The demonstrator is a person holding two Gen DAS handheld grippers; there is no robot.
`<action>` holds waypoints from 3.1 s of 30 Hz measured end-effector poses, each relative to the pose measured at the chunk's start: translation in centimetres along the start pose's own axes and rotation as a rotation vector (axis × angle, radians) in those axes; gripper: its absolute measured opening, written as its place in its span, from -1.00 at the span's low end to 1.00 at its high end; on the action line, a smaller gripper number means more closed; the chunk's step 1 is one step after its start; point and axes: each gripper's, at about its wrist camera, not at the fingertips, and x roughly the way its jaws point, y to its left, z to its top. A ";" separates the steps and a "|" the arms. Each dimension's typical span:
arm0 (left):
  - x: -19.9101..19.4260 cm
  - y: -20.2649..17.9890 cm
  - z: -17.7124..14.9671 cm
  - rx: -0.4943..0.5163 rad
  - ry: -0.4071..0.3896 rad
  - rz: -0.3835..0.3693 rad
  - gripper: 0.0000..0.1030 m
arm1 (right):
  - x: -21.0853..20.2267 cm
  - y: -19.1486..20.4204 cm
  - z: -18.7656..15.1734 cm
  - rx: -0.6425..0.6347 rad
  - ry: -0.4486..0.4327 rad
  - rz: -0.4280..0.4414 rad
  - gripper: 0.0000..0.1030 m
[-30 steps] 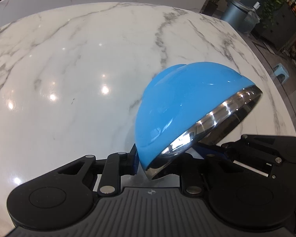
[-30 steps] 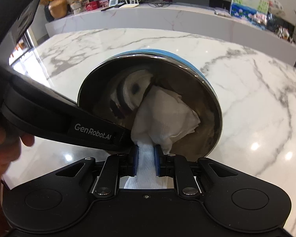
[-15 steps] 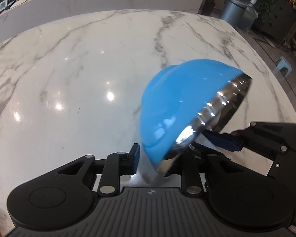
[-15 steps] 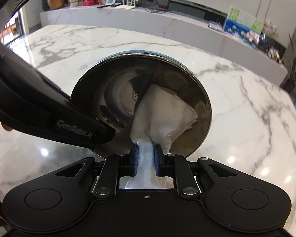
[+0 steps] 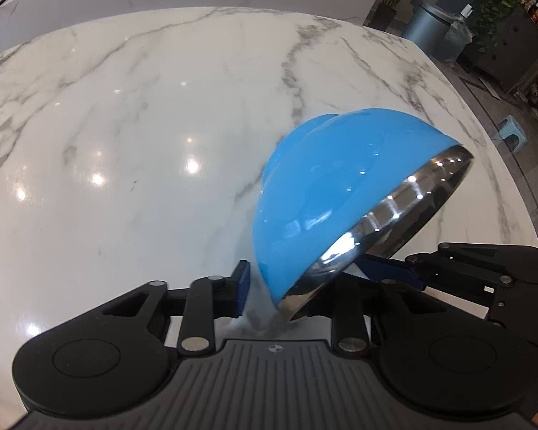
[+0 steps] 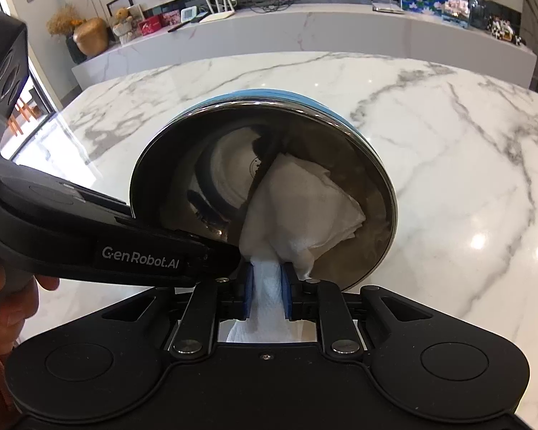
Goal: Clean bowl
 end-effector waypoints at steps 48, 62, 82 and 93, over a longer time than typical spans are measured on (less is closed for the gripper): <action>0.3 -1.3 0.6 0.055 -0.041 0.105 -0.61 | 0.0 -0.1 0.1 0.018 -0.030 -0.017 -0.73; -0.2 -0.5 0.5 0.004 -0.063 0.097 -0.55 | 0.4 0.4 -0.1 -0.038 -0.040 -0.076 -0.72; 0.1 -0.4 0.2 -0.007 -0.039 0.058 -0.63 | 0.0 -1.0 0.1 0.089 -0.006 0.038 -0.73; -0.4 -0.9 0.2 0.045 -0.072 0.099 -0.64 | -0.7 1.1 -0.7 -0.162 -0.087 -0.212 -0.73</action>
